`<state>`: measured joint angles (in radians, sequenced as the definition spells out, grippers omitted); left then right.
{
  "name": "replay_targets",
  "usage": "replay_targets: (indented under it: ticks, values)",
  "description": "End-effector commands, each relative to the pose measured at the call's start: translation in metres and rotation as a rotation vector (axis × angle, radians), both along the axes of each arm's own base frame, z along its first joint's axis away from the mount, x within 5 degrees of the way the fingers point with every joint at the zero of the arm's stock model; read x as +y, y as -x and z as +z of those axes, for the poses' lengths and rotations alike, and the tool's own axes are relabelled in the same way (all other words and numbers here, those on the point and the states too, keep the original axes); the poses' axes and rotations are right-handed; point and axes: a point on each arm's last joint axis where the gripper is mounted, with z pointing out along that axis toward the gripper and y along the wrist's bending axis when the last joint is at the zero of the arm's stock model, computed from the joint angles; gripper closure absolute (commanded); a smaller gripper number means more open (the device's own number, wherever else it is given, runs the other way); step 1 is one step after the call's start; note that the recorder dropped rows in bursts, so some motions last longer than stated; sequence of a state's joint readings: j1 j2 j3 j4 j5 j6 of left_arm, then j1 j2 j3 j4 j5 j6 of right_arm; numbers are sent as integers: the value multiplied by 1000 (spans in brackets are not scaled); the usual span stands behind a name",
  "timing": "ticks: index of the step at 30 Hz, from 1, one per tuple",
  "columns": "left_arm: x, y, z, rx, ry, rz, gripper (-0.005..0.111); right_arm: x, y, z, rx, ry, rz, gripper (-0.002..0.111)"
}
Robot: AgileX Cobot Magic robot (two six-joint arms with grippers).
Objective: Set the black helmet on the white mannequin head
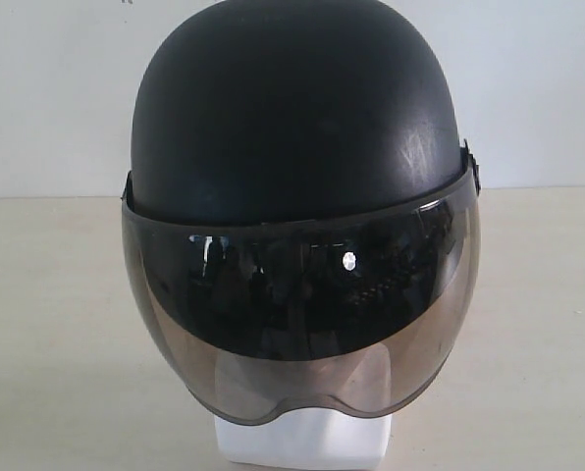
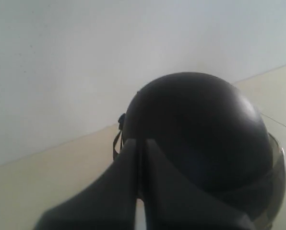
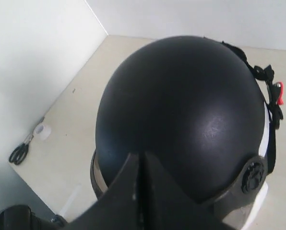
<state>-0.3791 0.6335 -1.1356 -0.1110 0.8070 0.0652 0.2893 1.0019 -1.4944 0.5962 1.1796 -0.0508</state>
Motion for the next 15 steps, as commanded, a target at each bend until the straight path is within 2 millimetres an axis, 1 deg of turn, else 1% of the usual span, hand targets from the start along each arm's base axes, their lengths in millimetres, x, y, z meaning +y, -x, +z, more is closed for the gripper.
replay_targets:
  ticks: [1,2,5,9,11,15]
  values:
    - [-9,-3,-3,77,40,-69,102,-1,-4,11,-24,-131,-85,109]
    - [-11,-1,-4,88,46,-88,102,0,-4,10,23,-155,-102,109]
    - [-14,2,-6,119,44,-134,102,0,-1,6,74,-134,-85,109]
    - [-17,5,-8,158,66,-168,102,-1,-1,2,90,-92,-82,109]
    - [-19,7,-7,178,95,-197,102,-1,3,-2,111,-38,-42,109]
    - [-29,2,-8,215,120,-274,102,4,1,-6,62,1,38,109]
